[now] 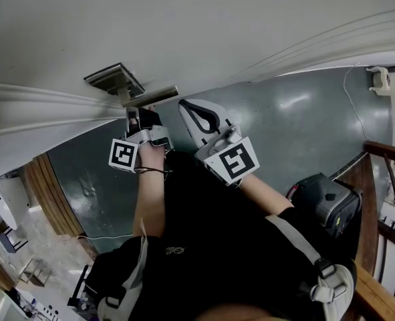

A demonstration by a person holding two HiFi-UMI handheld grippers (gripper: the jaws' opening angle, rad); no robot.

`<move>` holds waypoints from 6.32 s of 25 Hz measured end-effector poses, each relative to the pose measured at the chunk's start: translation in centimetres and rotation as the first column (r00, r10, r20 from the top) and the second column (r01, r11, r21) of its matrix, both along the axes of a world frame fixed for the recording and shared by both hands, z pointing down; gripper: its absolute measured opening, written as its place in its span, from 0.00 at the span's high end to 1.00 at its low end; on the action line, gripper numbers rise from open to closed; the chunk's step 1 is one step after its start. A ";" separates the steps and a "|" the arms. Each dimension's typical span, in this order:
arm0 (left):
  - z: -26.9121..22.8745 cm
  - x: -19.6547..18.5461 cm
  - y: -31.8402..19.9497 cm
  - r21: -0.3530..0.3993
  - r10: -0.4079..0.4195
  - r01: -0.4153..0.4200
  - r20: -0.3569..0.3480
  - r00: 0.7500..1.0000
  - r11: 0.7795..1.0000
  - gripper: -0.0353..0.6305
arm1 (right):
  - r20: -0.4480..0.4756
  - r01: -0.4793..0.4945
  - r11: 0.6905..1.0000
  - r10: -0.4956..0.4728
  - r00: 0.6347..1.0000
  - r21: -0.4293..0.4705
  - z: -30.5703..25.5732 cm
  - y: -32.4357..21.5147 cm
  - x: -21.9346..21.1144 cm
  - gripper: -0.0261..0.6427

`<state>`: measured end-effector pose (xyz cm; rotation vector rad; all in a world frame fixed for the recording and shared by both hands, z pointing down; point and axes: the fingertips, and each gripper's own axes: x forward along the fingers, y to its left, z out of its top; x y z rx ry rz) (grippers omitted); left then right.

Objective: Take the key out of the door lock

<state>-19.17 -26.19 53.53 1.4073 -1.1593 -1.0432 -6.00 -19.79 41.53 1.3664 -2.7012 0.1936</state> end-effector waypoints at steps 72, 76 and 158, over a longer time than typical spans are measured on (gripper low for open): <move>-1.0 -0.1 4.5 0.031 -0.090 0.091 -0.034 0.995 0.995 0.89 | -0.029 0.092 0.995 -0.093 0.995 -0.036 0.3 2.7 -3.8 0.95; -0.7 0.0 5.2 0.020 -0.077 0.078 -0.028 0.997 0.997 0.89 | -0.030 0.089 0.995 -0.090 0.995 -0.041 0.7 2.7 -3.8 0.95; -15.9 11.1 22.3 0.126 -0.059 -0.216 0.954 0.293 0.968 0.89 | -0.107 0.031 0.987 -0.014 0.994 0.158 -4.4 13.0 9.4 0.95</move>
